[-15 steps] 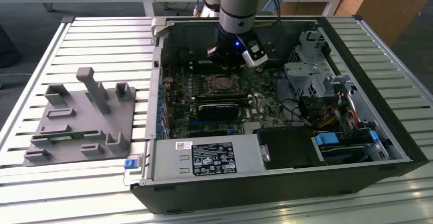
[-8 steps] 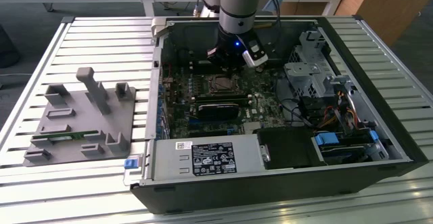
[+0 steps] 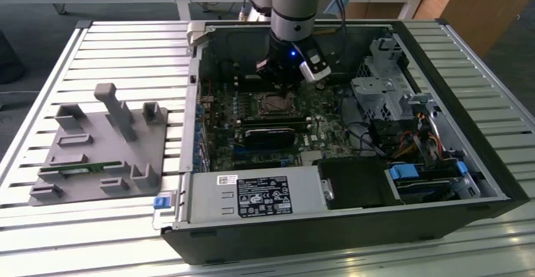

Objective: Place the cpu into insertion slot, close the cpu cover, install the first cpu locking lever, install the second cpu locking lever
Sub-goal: 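Install the first cpu locking lever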

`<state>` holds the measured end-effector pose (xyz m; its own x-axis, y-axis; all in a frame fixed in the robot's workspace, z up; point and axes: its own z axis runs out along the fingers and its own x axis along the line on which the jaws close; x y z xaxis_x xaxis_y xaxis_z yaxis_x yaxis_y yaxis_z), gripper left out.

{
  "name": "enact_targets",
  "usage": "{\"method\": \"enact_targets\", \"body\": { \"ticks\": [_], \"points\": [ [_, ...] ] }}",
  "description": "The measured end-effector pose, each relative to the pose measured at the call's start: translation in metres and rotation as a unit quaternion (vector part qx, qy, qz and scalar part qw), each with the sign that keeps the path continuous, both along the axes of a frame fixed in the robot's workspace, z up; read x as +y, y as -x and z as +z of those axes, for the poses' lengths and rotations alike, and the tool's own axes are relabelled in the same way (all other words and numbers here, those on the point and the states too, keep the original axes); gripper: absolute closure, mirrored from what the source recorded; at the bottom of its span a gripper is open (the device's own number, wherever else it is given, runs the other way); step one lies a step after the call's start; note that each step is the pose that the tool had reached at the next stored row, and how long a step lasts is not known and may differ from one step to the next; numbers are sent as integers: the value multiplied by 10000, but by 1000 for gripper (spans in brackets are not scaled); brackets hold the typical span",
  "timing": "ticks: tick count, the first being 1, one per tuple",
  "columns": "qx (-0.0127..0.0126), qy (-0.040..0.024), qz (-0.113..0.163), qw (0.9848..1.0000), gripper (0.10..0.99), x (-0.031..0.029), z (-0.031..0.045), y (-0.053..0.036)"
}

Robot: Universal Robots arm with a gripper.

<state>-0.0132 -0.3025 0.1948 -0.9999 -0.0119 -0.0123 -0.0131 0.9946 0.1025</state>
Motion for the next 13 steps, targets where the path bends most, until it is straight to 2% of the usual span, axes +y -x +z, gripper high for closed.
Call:
{"method": "enact_targets", "body": {
  "ticks": [4, 8, 10, 13],
  "points": [
    [2, -75, 0, 10000, 980, -3, -1, 1],
    [1, -205, 0, 9998, 980, -1, -6, -3],
    [-8, -283, 1, 9996, 980, 9, -19, -11],
    [-4, -321, 0, 9995, 980, 4, -12, -8]
  ]
}}
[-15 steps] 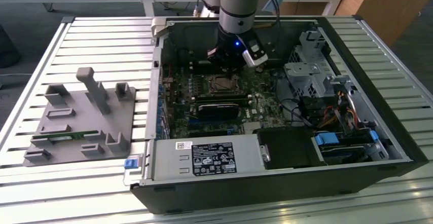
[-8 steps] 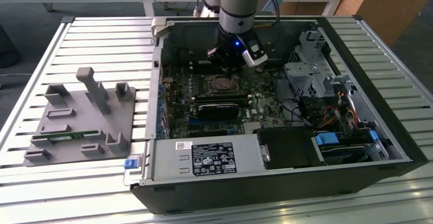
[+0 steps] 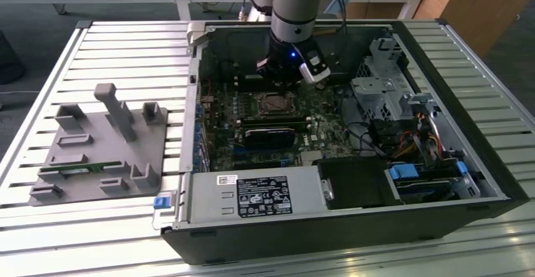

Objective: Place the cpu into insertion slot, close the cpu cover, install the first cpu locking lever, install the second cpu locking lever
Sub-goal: 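Install the first cpu locking lever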

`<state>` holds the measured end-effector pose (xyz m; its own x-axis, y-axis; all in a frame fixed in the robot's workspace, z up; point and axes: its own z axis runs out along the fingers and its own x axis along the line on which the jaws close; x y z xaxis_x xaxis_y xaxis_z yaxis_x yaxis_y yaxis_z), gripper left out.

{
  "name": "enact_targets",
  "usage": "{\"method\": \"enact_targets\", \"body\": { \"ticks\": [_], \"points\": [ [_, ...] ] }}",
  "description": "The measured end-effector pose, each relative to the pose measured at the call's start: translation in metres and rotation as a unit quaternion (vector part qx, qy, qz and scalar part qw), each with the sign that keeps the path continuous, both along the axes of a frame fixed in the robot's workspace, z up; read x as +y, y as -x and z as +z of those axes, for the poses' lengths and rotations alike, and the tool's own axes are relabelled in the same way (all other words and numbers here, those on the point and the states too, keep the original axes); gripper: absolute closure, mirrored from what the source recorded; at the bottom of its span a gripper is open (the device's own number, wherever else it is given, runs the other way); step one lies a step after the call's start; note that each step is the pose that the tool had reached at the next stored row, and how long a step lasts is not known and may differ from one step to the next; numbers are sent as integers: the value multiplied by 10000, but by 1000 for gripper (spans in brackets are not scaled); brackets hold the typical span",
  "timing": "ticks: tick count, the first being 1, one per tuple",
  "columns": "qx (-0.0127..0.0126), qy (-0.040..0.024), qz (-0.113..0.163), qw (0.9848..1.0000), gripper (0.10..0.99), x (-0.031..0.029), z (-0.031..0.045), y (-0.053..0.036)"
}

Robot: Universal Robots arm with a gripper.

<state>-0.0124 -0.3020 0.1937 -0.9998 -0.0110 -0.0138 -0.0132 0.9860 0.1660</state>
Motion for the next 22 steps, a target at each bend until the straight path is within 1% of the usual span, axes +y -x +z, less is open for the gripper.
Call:
{"method": "enact_targets", "body": {
  "ticks": [2, 3, 10, 13, 17, 22],
  "points": [
    [-7, -17, 0, 10000, 980, 8, 14, -4],
    [-8, -19, 0, 10000, 980, 9, 34, -5],
    [-5, -11, 0, 10000, 980, 8, 203, -4],
    [-5, 0, 1, 10000, 980, 8, 210, -5],
    [-5, 3, 0, 10000, 980, -15, 211, -4],
    [-5, 3, 0, 10000, 980, -29, 210, -4]
  ]
}}
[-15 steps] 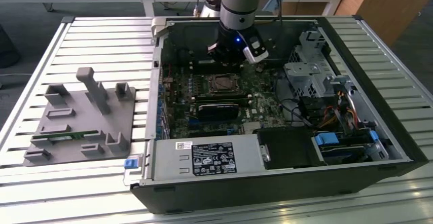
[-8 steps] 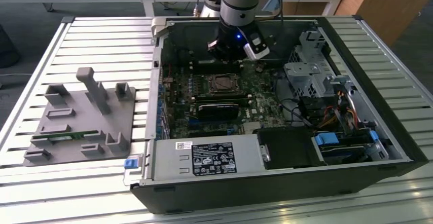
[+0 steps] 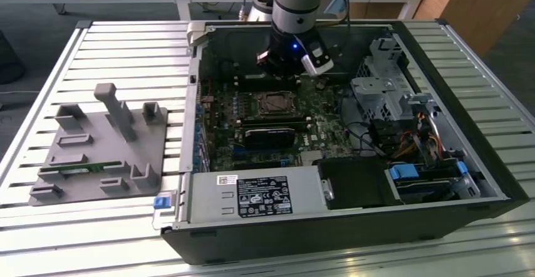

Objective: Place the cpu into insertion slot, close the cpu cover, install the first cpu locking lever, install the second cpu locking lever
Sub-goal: 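Install the first cpu locking lever, then install the second cpu locking lever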

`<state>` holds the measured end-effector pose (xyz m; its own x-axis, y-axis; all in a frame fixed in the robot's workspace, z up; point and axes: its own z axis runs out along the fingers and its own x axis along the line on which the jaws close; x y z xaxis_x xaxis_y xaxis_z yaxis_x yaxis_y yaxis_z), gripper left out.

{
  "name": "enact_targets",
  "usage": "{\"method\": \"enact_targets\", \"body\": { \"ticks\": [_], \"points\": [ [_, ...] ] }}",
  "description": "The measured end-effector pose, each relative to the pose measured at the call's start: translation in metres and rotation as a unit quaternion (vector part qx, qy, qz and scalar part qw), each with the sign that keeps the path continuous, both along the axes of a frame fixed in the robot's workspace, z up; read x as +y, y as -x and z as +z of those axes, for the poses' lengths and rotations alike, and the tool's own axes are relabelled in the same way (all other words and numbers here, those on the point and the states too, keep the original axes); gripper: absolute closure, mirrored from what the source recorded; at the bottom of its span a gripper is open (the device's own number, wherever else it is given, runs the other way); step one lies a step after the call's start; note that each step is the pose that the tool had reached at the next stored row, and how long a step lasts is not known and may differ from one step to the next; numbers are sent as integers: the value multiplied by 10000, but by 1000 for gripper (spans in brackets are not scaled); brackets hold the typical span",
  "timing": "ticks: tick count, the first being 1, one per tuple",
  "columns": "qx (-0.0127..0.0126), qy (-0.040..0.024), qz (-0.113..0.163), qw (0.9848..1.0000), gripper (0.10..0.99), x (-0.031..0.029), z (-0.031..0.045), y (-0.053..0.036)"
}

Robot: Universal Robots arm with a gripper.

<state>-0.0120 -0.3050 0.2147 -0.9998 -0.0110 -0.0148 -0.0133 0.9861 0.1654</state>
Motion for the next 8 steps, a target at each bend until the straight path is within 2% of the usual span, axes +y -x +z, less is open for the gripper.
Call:
{"method": "enact_targets", "body": {
  "ticks": [8],
  "points": [
    [1, 2, 0, 10000, 980, -11, -1, 0]
  ]
}}
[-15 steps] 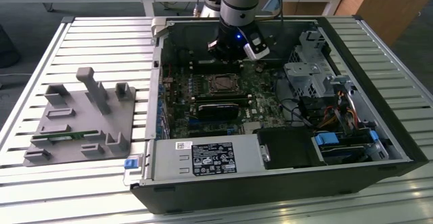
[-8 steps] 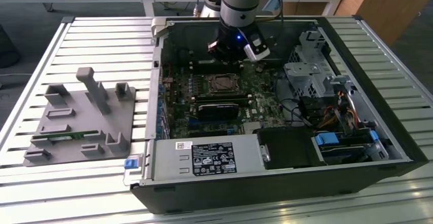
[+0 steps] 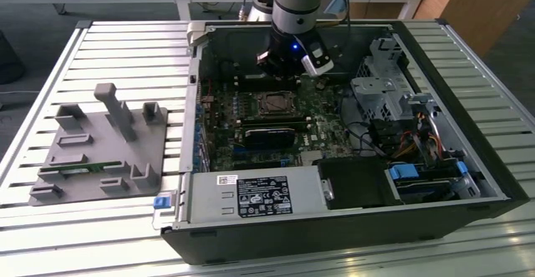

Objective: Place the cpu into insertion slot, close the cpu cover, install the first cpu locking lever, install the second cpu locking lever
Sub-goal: 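Install the second cpu locking lever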

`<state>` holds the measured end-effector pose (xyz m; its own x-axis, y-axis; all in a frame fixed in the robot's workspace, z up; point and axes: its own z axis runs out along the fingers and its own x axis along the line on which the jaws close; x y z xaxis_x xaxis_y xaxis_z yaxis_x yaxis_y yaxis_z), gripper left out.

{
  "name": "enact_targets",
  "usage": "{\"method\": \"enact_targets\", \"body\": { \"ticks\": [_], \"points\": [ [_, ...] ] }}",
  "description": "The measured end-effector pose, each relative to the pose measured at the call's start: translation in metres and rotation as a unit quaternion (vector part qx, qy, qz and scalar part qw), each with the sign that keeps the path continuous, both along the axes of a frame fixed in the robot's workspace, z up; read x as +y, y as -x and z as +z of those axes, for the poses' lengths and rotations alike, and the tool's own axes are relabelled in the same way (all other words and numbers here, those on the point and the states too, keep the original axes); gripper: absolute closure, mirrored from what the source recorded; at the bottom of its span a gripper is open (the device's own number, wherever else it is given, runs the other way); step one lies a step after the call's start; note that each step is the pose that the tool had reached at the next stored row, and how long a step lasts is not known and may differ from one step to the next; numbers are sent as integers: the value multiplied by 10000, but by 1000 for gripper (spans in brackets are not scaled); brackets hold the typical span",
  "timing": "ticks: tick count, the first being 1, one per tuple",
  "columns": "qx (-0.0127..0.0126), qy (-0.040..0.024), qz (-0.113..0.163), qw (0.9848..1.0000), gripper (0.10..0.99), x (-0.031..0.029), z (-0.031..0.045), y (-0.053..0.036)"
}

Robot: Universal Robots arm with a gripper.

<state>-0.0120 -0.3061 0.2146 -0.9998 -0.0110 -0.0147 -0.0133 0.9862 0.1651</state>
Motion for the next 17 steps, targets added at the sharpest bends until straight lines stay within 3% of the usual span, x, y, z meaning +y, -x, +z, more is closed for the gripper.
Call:
{"method": "enact_targets", "body": {
  "ticks": [17],
  "points": [
    [0, 6, 0, 10000, 980, -63, 4, 0]
  ]
}}
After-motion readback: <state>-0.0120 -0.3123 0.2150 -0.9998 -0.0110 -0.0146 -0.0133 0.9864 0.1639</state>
